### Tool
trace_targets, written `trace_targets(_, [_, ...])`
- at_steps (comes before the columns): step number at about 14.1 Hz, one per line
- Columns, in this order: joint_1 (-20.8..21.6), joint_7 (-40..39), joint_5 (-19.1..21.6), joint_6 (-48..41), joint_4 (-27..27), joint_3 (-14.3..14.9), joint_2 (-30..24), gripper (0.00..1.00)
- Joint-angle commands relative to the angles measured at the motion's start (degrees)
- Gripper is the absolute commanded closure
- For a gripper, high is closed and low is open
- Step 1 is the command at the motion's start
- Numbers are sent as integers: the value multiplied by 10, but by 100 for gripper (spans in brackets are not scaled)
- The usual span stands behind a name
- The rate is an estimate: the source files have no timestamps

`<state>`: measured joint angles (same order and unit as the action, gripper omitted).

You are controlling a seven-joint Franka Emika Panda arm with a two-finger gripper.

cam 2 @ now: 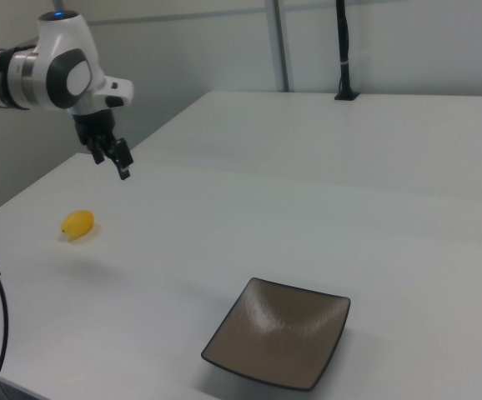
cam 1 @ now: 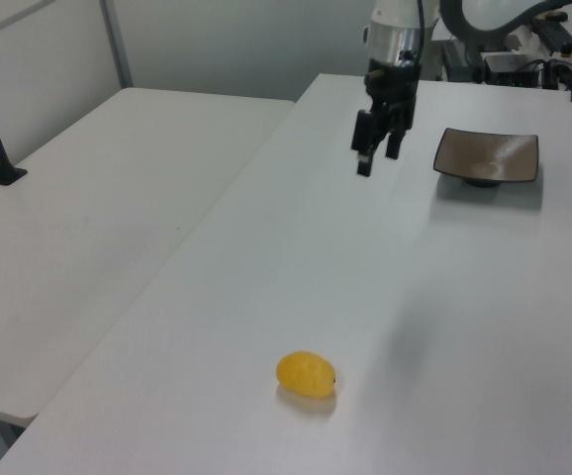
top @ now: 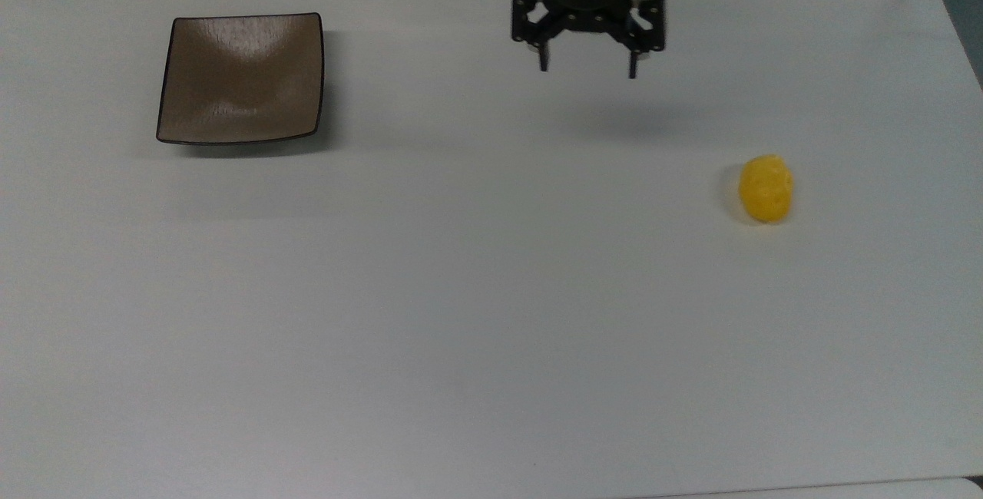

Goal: Put potatoes on a ceramic plate
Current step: 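Move the open gripper across the table toward the yellow potato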

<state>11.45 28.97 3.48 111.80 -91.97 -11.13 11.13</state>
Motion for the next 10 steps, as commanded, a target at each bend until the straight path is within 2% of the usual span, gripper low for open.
trace_targets(1, [75, 62, -2, 111, 48, 4, 90, 0])
trace_targets(4, [117, 80, -2, 177, 68, 4, 146, 0])
trace_targets(7, [150, 105, -7, 178, 119, 5, 203, 0])
trace_targets(10, [187, 110, -21, 177, 143, 9, 245, 0])
